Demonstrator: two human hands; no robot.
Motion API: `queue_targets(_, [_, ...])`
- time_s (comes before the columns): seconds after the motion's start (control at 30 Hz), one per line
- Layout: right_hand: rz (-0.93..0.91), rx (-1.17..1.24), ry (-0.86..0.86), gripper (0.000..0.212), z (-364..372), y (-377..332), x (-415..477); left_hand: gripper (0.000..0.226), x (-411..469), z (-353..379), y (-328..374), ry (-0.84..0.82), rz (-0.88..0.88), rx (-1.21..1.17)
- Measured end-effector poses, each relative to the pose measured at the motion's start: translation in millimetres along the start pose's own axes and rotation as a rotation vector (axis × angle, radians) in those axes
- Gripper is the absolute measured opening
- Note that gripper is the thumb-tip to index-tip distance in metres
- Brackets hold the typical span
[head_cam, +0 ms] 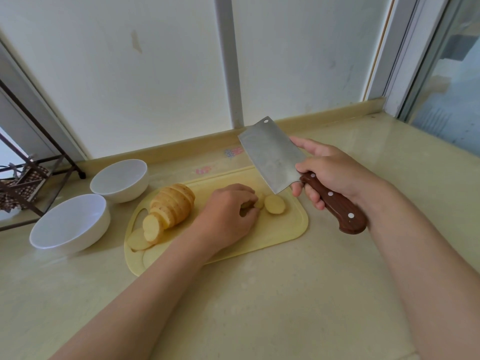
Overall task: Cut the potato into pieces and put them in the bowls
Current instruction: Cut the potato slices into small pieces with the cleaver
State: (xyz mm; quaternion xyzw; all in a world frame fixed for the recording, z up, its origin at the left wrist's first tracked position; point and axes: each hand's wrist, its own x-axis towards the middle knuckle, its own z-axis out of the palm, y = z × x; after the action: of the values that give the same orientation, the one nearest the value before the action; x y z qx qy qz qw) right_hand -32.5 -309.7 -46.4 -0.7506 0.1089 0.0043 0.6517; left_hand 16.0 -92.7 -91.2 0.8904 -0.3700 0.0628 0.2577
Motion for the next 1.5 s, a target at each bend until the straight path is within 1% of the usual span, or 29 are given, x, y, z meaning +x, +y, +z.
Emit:
queue_targets(0.1, [0.004,-0.032,0.025,0.07,0,0,0,0.024,0,-2,-2,0.014,0.001,0.004])
queue_targets(0.2, [-0.015,-0.107,0.057,0.073,0,1,-1,0.024,1,-4,-6,0.039,-0.054,0.018])
queue_targets(0.33, [-0.04,-0.201,0.059,0.078,4,2,-1,0.029,0,-7,-4,-0.003,-0.139,0.078])
queue_targets(0.47, [-0.063,-0.208,0.089,0.078,6,1,-1,0.027,1,-5,-1,0.001,-0.164,0.067])
queue_targets(0.63, [-0.067,-0.248,0.113,0.082,4,2,-3,0.02,0,-2,3,0.031,-0.146,0.046])
queue_targets(0.77, [-0.053,-0.306,0.074,0.083,8,5,-3,0.018,0,0,5,0.057,-0.123,0.037])
queue_targets(0.9, [-0.036,-0.34,0.049,0.083,9,7,-3,0.022,2,3,5,0.071,-0.097,0.02])
queue_targets(1.03, [-0.027,-0.364,0.021,0.082,10,6,-3,0.014,3,5,4,0.085,-0.059,-0.009])
queue_targets(1.13, [-0.016,-0.377,0.0,0.082,12,5,-4,0.013,3,6,3,0.092,-0.024,-0.027])
queue_targets(1.37, [-0.016,-0.377,-0.019,0.082,13,5,-5,0.023,4,2,-1,0.076,-0.044,-0.019])
queue_targets(1.5, [-0.011,-0.346,0.007,0.081,10,5,-4,0.027,4,0,-2,0.066,-0.061,-0.012])
